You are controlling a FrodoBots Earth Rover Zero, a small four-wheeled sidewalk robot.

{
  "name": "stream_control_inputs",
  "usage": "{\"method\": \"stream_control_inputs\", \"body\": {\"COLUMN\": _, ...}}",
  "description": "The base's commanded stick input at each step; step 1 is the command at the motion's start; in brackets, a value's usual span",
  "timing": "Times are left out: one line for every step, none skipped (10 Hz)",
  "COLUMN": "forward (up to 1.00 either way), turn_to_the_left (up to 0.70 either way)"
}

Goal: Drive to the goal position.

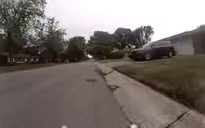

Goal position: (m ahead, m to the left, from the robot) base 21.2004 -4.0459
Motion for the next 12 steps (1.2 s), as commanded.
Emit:
{"method": "stream_control_inputs", "body": {"forward": 1.0, "turn_to_the_left": 0.0}}
{"method": "stream_control_inputs", "body": {"forward": 1.0, "turn_to_the_left": 0.0}}
{"method": "stream_control_inputs", "body": {"forward": 1.0, "turn_to_the_left": 0.0}}
{"method": "stream_control_inputs", "body": {"forward": 1.0, "turn_to_the_left": 0.1}}
{"method": "stream_control_inputs", "body": {"forward": 1.0, "turn_to_the_left": 0.4}}
{"method": "stream_control_inputs", "body": {"forward": 1.0, "turn_to_the_left": 0.4}}
{"method": "stream_control_inputs", "body": {"forward": 1.0, "turn_to_the_left": 0.36}}
{"method": "stream_control_inputs", "body": {"forward": 1.0, "turn_to_the_left": 0.11}}
{"method": "stream_control_inputs", "body": {"forward": 1.0, "turn_to_the_left": 0.0}}
{"method": "stream_control_inputs", "body": {"forward": 1.0, "turn_to_the_left": 0.0}}
{"method": "stream_control_inputs", "body": {"forward": 1.0, "turn_to_the_left": 0.0}}
{"method": "stream_control_inputs", "body": {"forward": 1.0, "turn_to_the_left": 0.0}}
